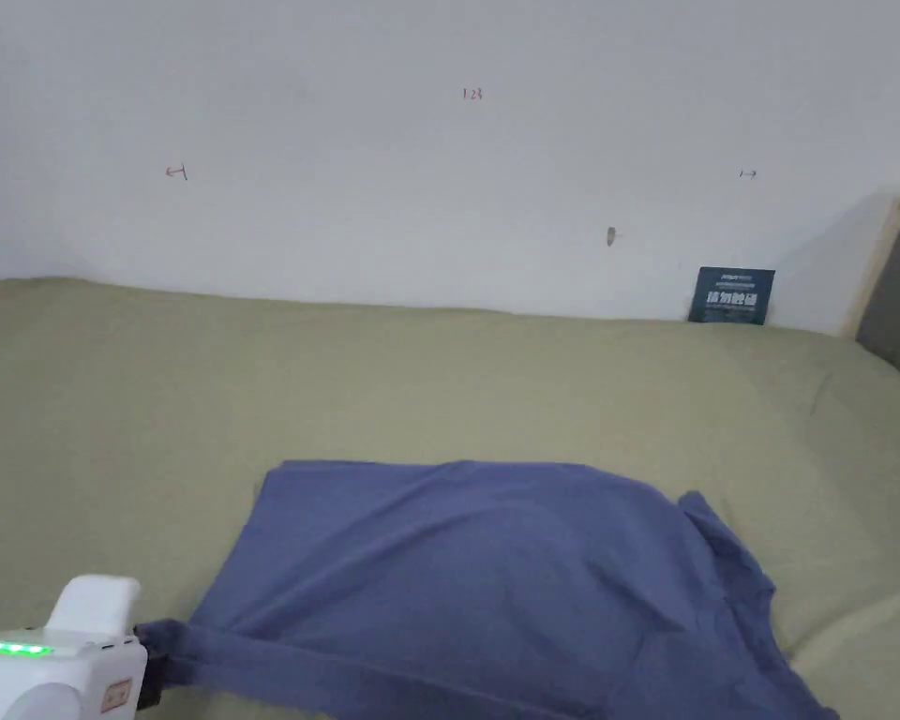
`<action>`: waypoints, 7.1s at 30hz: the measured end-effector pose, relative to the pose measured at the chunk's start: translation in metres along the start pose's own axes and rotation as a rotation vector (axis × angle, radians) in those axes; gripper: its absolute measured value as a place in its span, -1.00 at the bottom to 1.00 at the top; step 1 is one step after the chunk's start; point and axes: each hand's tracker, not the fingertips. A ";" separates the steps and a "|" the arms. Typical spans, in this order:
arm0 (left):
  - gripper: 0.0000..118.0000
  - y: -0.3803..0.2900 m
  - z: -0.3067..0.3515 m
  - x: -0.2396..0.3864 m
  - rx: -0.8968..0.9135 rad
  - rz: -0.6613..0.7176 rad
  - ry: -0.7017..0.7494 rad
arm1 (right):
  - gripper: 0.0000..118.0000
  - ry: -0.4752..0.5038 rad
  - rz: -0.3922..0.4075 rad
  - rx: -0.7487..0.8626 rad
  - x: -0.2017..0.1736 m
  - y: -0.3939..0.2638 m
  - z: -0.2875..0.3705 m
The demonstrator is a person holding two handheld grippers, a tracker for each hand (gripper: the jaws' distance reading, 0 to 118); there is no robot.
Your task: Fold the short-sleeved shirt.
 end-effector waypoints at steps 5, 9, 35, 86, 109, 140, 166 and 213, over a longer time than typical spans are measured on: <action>-0.90 -0.044 0.034 -0.010 -0.011 0.046 -0.026 | -0.99 -0.013 0.019 -0.027 0.012 -0.035 0.034; -0.90 -0.068 0.051 -0.013 -0.015 0.060 -0.041 | -0.99 -0.002 0.043 -0.040 0.012 -0.047 0.045; -0.87 -0.088 0.078 -0.028 0.022 0.141 -0.020 | -1.00 -0.070 -0.025 0.040 0.021 -0.043 0.044; -0.95 0.043 -0.014 -0.002 -0.041 0.102 -0.094 | -0.97 -0.034 0.163 -0.050 0.007 0.099 -0.062; -1.00 0.019 -0.007 -0.016 -0.057 0.117 -0.029 | -1.00 -0.136 0.074 -0.085 0.032 0.056 -0.065; -0.85 0.008 -0.054 0.035 -0.178 0.059 -0.077 | -0.43 -0.045 0.097 -0.221 0.026 0.027 -0.114; -0.92 -0.077 0.054 -0.018 -0.184 0.106 -0.114 | -0.90 0.047 0.055 -0.200 0.036 -0.038 0.010; -0.98 0.105 -0.149 0.036 -0.159 0.009 -0.042 | 0.75 -0.031 0.045 -0.294 0.017 0.140 -0.223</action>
